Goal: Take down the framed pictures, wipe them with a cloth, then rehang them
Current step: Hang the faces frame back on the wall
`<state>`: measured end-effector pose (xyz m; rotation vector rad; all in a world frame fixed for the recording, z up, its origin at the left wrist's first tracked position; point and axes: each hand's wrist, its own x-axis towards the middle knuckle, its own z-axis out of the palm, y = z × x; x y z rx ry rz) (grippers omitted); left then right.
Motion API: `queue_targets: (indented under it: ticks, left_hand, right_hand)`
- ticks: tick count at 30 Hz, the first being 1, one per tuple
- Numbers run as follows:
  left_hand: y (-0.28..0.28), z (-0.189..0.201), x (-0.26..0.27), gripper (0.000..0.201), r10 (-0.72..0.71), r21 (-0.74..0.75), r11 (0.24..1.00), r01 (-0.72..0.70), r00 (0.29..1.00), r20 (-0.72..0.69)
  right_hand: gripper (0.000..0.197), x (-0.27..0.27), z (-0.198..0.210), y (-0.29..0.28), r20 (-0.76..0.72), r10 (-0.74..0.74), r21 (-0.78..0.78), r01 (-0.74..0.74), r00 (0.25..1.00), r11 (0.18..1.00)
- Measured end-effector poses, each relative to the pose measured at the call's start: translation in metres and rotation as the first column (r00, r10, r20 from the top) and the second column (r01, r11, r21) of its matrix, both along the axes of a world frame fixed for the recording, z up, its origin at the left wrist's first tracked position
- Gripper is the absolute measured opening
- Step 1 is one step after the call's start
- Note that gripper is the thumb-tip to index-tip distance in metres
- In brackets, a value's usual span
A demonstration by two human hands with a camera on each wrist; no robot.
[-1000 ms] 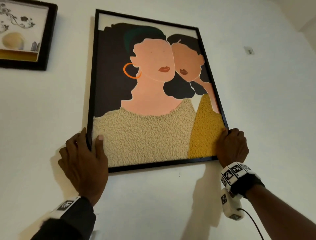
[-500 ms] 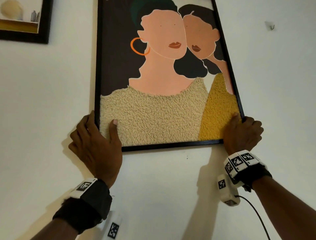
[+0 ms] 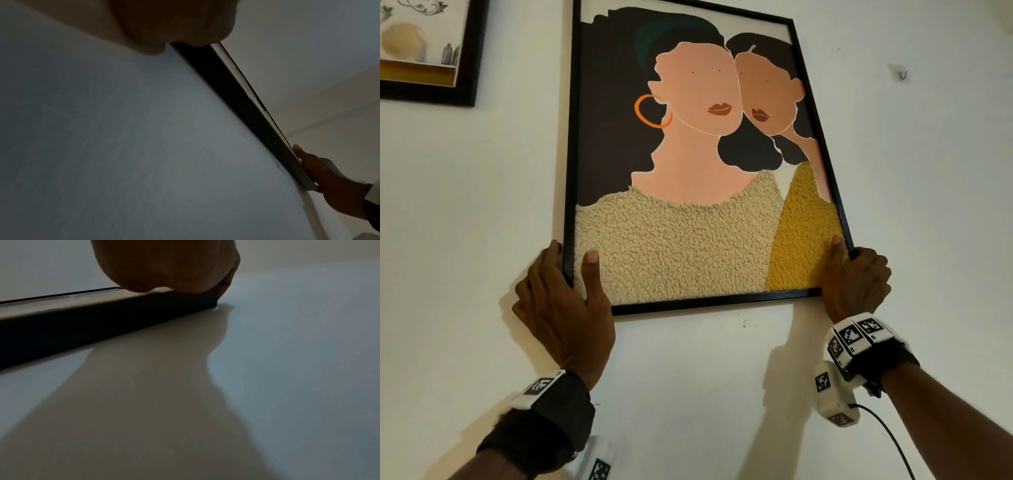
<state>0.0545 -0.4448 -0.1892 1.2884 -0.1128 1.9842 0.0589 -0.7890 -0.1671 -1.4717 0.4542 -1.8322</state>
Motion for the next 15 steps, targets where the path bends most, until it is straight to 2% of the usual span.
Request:
queue_targets:
  ticks: [11, 15]
  left_hand:
    - [0.0015, -0.0011, -0.0019, 0.064, -0.039, -0.006, 0.999, 0.039, 0.999, -0.008]
    - [0.0068, 0.0000, 0.0027, 0.048, 0.008, 0.007, 1.000, -0.008, 1.000, -0.030]
  right_hand:
    - [0.063, -0.0039, -0.0054, -0.0056, -0.056, 0.024, -0.035, -0.026, 0.998, 0.999]
    - [0.062, -0.0021, -0.0073, -0.0045, -0.043, 0.019, -0.054, -0.022, 0.999, 0.998]
